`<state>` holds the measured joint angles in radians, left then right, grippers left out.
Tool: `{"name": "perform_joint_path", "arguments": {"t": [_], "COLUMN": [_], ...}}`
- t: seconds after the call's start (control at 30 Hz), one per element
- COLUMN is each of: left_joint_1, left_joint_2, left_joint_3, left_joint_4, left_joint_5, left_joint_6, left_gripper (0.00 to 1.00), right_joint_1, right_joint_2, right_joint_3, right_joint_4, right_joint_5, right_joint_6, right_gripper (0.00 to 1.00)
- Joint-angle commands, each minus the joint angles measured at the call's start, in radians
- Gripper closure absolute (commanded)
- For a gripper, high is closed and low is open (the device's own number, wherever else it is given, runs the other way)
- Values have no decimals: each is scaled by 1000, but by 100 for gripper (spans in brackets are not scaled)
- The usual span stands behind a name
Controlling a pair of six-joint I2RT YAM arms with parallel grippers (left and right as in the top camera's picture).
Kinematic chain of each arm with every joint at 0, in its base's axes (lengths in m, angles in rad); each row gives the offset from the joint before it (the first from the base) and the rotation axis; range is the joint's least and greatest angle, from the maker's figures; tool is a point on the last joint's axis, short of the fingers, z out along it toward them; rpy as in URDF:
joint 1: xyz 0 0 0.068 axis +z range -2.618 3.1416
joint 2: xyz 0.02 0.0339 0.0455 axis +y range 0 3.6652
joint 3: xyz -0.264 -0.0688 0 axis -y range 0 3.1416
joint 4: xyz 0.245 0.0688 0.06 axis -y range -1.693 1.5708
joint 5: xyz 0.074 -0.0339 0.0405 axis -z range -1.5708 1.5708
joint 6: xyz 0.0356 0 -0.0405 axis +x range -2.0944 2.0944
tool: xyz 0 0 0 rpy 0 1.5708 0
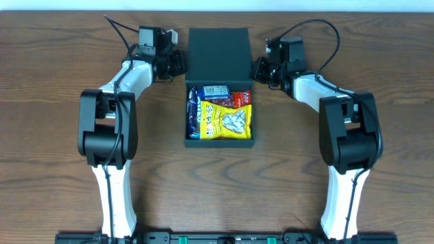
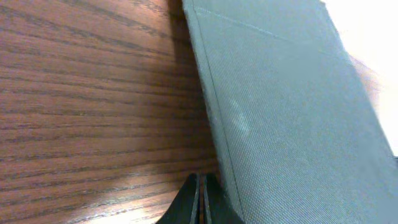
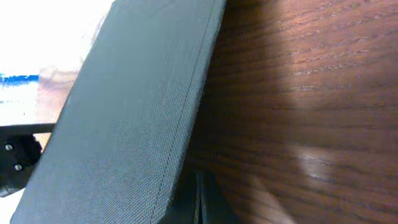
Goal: Pack container
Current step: 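Position both grippers at the upright lid's left and right edges, then push the lid forward with both grippers to close the box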
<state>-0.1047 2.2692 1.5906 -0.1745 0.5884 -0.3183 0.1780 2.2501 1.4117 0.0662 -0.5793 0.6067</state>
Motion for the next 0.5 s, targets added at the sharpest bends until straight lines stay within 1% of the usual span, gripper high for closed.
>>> {"name": "perform_joint_path", "arguments": {"t": [0.0,0.13,0.23,0.47], "left_joint_1": [0,17,27,27], "left_joint_2": [9,-10,-35,-116], "left_joint_3": [42,56,56,56], "left_joint_4": [5,3,2,-11], "left_joint_5": [101,165,172,172], "left_joint_6": [-3,6,11,113], "left_gripper": [95,94,94,95], "right_joint_1": [2,-41,-63,-77], "right_joint_2": [13,-1,-17,-48], "right_joint_3": [15,16,16,16], "right_joint_4": [49,127,165,223], "right_joint_5": [-95,-198,-246,-392], "right_joint_6": [-29,-40,-68,-138], "right_gripper": [99,99,99,99]}}
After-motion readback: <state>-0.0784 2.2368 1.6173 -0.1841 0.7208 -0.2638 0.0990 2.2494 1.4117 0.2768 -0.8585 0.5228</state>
